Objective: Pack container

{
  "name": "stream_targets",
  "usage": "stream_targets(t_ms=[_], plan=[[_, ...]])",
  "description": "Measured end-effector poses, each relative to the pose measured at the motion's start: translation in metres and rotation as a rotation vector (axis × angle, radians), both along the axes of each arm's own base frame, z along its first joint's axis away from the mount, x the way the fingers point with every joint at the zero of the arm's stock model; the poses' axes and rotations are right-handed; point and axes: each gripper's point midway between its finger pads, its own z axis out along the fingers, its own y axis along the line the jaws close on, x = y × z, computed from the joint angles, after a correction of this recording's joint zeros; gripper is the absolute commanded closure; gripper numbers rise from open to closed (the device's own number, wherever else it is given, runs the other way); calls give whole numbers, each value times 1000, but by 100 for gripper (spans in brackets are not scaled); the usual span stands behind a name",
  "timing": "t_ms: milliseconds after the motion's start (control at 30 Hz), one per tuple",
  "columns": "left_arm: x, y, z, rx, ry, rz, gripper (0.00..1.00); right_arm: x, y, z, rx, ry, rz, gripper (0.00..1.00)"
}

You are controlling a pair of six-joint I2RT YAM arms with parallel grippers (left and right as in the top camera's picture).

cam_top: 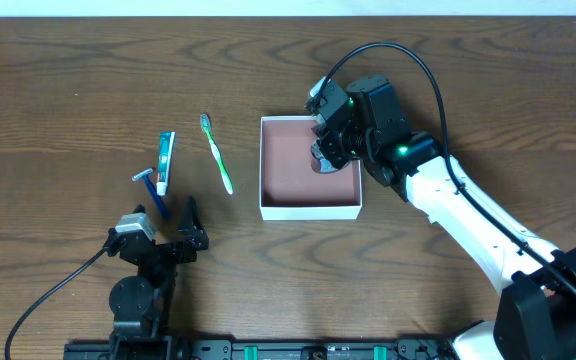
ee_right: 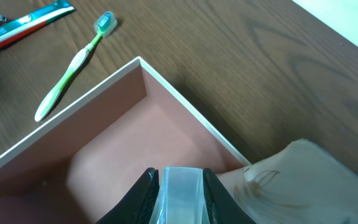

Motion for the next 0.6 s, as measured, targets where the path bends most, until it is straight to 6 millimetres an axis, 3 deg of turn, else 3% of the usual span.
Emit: stream_targets(t_ms=[133,367,600], plan=[[0,0,0,0,0,0,2,2,0,2,5,-8,-8,40],[0,0,0,0,0,0,2,2,3,4,6,-20,4,37],[0,0,0,0,0,0,2,3,6,7,22,-29,16,43]])
